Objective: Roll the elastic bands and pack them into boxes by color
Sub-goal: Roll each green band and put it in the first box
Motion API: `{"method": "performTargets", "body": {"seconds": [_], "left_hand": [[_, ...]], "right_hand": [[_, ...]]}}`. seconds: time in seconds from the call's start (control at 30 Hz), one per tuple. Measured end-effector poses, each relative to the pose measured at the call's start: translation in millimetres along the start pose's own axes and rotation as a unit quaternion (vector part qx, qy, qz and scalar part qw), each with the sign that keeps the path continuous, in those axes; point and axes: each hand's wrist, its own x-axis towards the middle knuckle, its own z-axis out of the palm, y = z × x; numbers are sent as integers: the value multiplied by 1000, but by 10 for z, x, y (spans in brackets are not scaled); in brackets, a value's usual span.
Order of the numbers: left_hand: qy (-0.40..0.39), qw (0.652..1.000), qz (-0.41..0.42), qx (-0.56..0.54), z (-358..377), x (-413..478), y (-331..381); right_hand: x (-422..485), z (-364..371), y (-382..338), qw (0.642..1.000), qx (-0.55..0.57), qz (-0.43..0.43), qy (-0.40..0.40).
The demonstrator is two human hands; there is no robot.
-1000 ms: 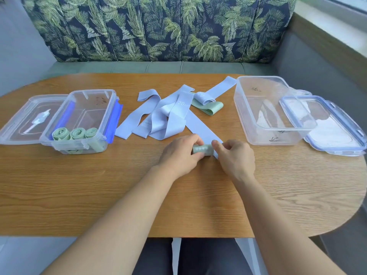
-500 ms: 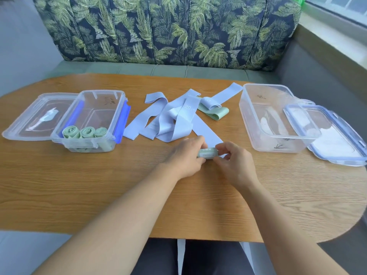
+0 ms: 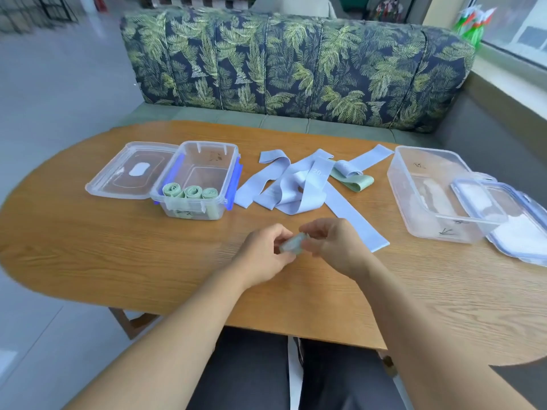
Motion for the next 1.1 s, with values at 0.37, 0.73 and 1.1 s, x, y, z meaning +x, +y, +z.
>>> {"method": "performTargets", "body": {"seconds": [0.37,0.73,1.1], "left_hand": [[188,981,10,38,140,-239,-45],[142,989,33,7,42,-108,-219],[82,994,57,46,-219,-149,-180]], "right_hand": [[11,435,-608,952,-300,65,19],[59,357,-672,897,-434,-54,-60],[109,367,-650,884,-459,-50,-76]]}}
